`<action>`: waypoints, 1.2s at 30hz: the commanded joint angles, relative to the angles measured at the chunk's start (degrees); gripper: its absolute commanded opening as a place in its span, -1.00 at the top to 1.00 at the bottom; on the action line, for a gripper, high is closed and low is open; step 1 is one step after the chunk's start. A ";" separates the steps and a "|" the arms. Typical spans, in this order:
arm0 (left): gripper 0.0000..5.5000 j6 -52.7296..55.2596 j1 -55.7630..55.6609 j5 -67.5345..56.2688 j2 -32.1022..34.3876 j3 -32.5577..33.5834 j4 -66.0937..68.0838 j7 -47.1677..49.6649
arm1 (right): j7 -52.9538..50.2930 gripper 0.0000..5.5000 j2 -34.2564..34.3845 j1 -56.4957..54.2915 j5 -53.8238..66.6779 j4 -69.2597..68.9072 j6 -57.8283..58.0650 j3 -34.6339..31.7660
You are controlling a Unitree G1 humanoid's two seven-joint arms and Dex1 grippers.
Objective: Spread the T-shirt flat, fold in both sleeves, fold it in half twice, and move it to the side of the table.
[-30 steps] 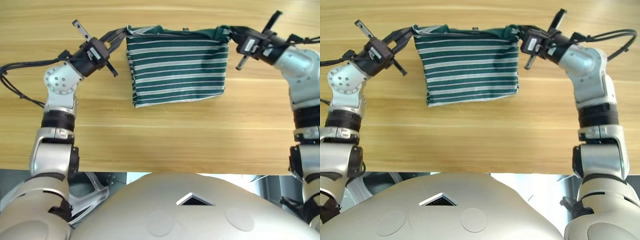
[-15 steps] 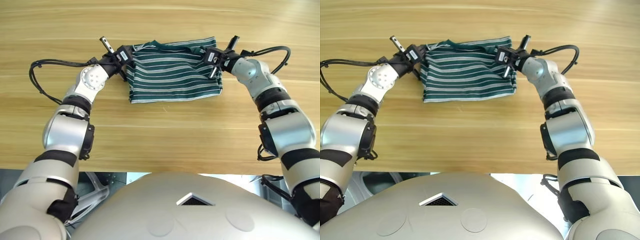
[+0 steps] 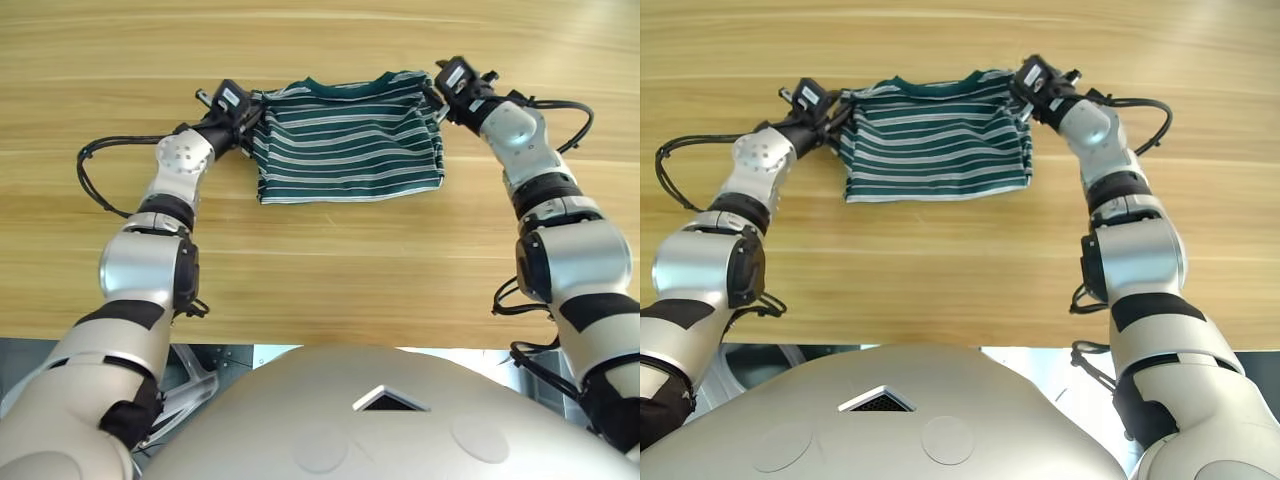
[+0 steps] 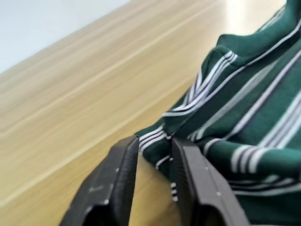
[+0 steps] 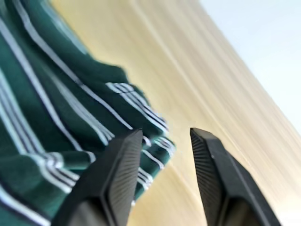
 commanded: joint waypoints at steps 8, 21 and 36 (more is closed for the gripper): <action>0.14 9.61 -7.78 -31.43 0.12 31.99 -1.37 -13.07 | 1.18 -0.45 0.50 -0.98 4.10 0.65 0.19 -5.58; 0.14 2.41 -1.49 -39.23 -2.52 35.69 -10.51 -41.08 | -8.20 -0.96 -7.47 9.24 -18.54 0.48 -2.69 15.45; 0.14 -0.61 0.09 -38.17 -4.98 33.06 -11.48 -41.32 | 20.10 -0.96 -47.10 54.72 24.86 -82.32 -22.11 8.85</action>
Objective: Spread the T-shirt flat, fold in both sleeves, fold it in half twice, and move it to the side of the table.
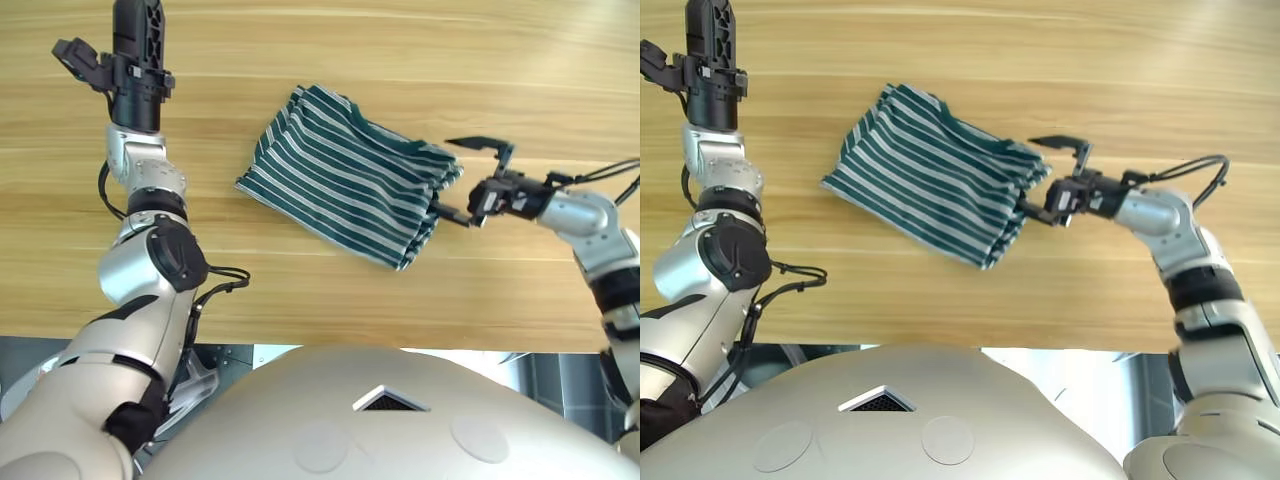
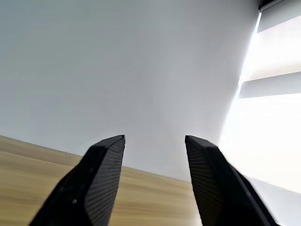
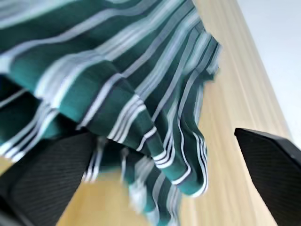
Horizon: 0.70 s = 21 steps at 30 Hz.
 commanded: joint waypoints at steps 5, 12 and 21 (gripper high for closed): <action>0.14 -1.05 0.45 1.30 -1.03 -2.43 -1.01 -0.49 | 6.30 -0.96 -22.38 22.23 26.73 -34.82 -8.85 -13.78; 0.14 -1.86 0.35 1.34 -1.92 -3.27 -1.42 -0.51 | 10.31 -0.96 -11.29 3.09 25.11 -34.43 7.23 -9.05; 0.14 -2.37 1.89 0.97 -3.16 -4.28 -2.84 -1.71 | 5.80 -0.96 16.81 -19.63 -9.39 -7.47 18.40 7.12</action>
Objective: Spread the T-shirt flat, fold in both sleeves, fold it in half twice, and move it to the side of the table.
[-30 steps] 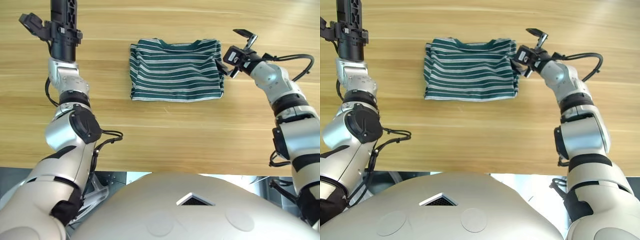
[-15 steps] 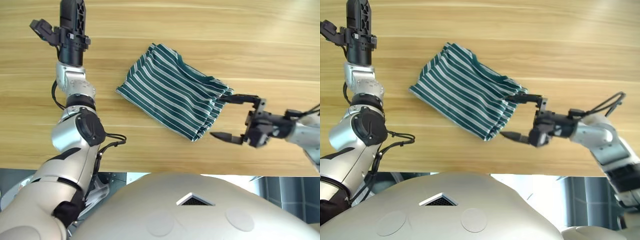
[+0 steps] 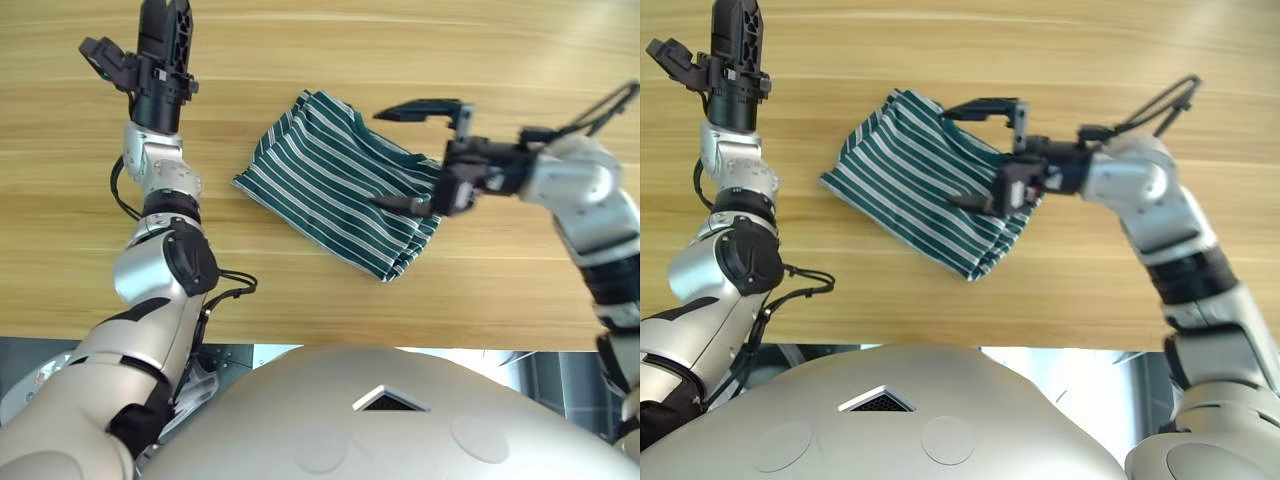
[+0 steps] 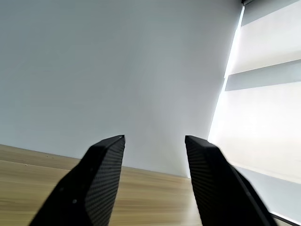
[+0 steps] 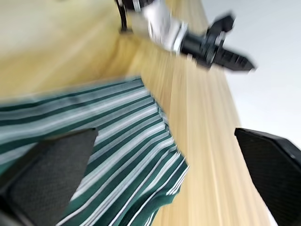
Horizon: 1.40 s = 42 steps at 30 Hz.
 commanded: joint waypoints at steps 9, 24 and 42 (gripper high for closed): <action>0.14 -0.94 2.05 0.07 -1.36 -1.62 -2.74 -1.44 | 3.50 -0.96 9.34 -3.27 -14.94 25.18 -7.18 10.60; 0.14 -0.83 4.25 -0.83 -3.16 -2.19 -5.02 -1.28 | -43.87 -0.96 35.21 -15.07 -12.69 71.39 5.10 -0.71; 0.14 -0.73 7.69 -1.19 -5.17 -3.80 -8.61 -1.37 | -41.35 -0.96 34.88 7.53 -14.85 33.83 5.23 1.67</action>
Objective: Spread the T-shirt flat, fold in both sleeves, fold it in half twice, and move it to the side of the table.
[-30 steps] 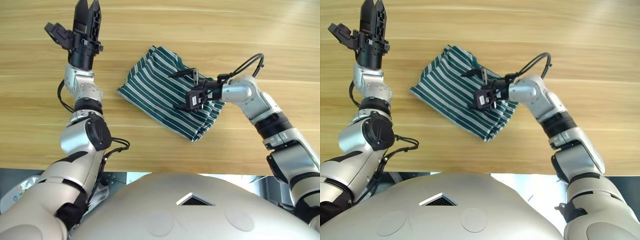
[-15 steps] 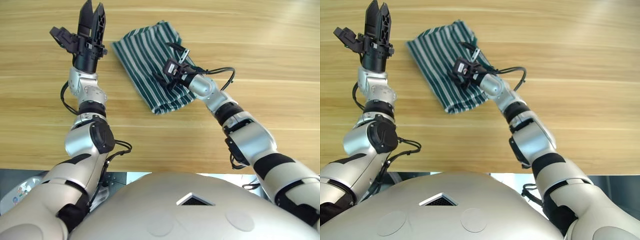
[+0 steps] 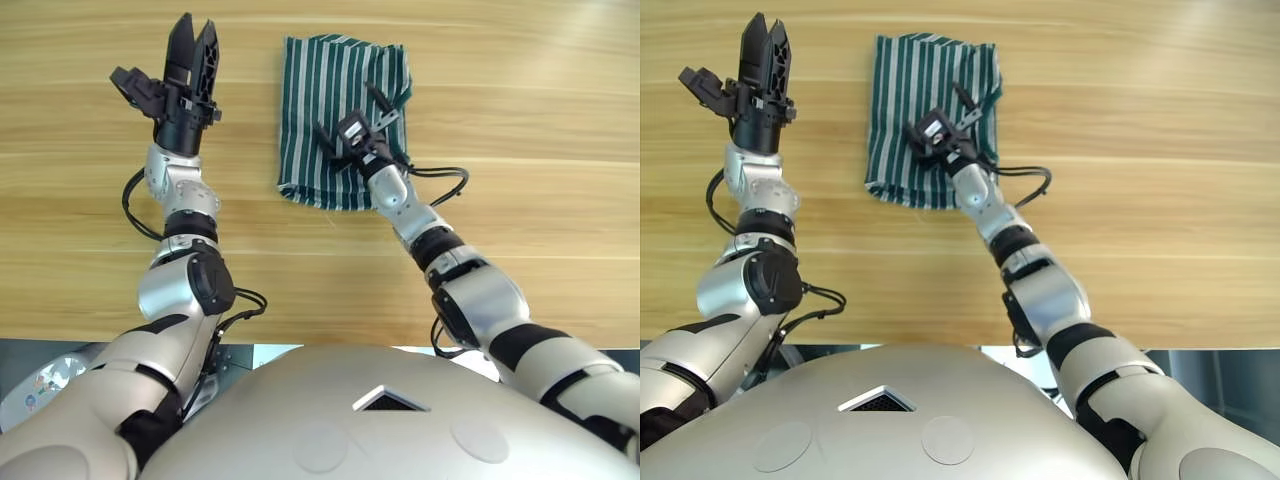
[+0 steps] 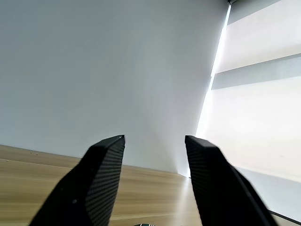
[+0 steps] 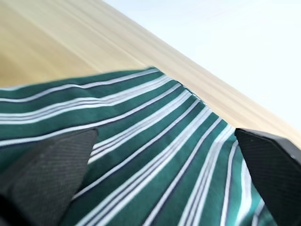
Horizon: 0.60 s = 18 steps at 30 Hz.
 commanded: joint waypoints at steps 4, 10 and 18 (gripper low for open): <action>0.14 -0.39 1.27 0.06 -0.87 -1.23 -1.58 -0.31 | 19.00 -0.96 -11.30 17.52 1.24 -35.26 12.86 2.63; 0.14 -0.38 1.36 -0.01 -0.79 -1.87 -2.09 -0.44 | 25.09 -0.96 -14.13 22.12 3.12 -52.23 23.59 0.96; 0.14 -0.85 1.59 0.14 -0.90 -2.22 -1.73 -0.26 | 22.76 -0.96 -12.79 19.65 1.90 -56.33 25.29 -0.56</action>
